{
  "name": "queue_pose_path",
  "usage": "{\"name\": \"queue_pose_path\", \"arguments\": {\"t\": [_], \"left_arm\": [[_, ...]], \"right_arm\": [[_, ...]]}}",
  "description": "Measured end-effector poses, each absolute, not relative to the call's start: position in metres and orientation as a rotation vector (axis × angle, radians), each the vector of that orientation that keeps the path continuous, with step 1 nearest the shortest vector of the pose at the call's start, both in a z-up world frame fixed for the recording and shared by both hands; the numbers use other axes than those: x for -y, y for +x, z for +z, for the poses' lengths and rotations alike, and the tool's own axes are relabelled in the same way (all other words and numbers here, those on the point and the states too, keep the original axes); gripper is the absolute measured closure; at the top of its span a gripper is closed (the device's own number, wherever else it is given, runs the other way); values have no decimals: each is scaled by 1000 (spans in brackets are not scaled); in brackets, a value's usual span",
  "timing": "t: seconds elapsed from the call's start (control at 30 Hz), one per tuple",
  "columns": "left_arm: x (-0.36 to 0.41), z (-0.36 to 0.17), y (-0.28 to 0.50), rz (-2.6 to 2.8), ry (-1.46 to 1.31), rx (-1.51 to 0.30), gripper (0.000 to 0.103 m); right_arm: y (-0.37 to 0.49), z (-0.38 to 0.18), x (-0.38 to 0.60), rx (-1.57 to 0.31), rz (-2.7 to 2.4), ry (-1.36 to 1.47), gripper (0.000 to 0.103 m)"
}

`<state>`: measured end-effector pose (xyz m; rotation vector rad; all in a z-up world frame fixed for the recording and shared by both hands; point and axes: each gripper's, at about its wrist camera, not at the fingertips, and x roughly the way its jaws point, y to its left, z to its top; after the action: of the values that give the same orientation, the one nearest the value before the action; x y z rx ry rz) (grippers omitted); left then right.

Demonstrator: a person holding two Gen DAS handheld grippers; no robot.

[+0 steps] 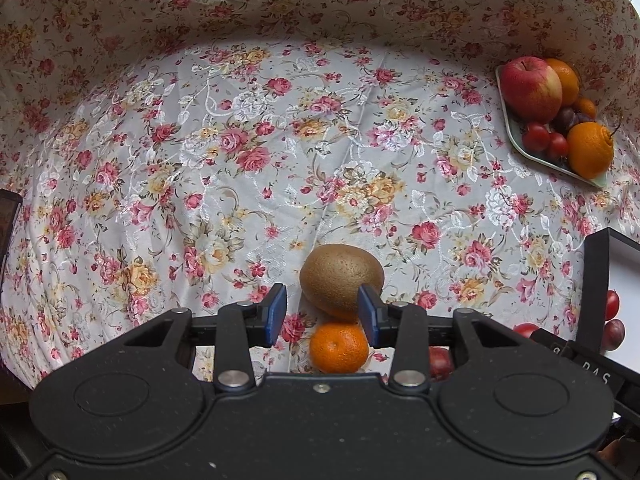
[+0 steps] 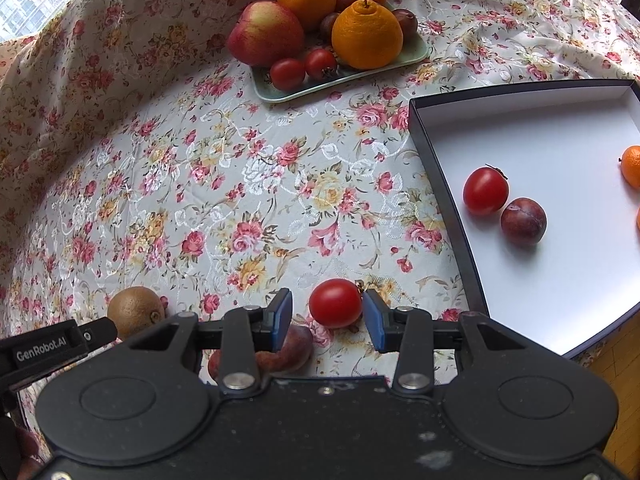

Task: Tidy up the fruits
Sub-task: 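Close the left tool on the kiwi while the right tool grips the tomato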

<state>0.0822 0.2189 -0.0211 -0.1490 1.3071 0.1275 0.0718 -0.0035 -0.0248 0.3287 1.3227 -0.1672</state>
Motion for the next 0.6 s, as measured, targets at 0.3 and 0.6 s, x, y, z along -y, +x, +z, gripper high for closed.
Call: {"name": "queue_pose_path", "arguments": {"t": [0.3,0.6], "left_arm": [[-224,-24,85,138,-168,-1314,54],[-224,-24,86,130,-188,-1315,54]], "right_arm": [[75,-32,2,-1338,-182,329,61],[76,-41,-2,-1361,-205,321,61]]}}
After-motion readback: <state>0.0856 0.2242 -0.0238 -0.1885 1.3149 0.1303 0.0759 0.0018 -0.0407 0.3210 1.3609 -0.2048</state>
